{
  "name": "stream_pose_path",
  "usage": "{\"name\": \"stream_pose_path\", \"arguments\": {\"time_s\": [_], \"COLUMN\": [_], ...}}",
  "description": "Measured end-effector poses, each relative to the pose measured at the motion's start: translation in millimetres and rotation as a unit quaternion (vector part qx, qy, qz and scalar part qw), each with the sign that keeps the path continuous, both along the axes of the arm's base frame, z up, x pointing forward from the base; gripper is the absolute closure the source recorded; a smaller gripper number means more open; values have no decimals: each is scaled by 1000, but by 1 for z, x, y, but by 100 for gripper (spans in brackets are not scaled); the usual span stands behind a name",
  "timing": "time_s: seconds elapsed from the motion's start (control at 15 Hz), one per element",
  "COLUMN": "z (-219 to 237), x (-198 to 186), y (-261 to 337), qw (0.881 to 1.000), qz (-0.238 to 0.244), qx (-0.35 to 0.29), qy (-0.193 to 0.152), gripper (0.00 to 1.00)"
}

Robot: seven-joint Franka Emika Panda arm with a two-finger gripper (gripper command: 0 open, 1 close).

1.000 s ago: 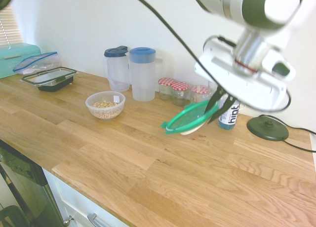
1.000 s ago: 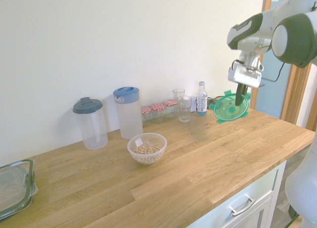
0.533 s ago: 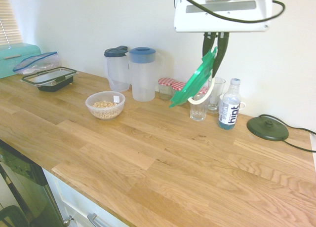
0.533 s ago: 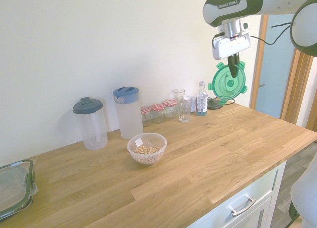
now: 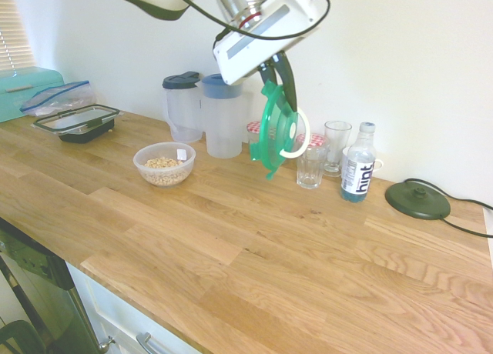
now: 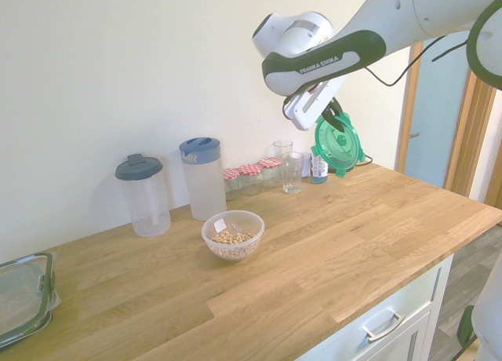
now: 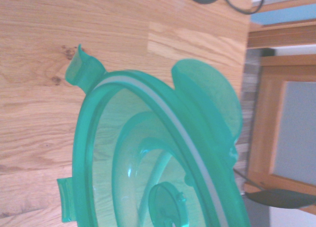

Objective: Cover the lid of food container

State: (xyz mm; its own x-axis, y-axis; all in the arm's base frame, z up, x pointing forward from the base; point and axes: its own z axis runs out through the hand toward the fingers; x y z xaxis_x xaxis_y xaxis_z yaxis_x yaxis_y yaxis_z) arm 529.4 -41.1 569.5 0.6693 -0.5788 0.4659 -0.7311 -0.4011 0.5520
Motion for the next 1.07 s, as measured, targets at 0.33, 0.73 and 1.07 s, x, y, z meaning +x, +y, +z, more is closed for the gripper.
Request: {"name": "stream_pose_path", "arguments": {"time_s": [0.33, 0.73, 1.07], "z": [-20, -74, -103], "x": [-18, -21, -22], "y": [129, 244, 306], "qw": [986, 970, 967], "qz": [29, 68, 77], "qx": [-162, -231, -235], "qy": [-25, -29, -58], "gripper": [100, 100, 100]}}
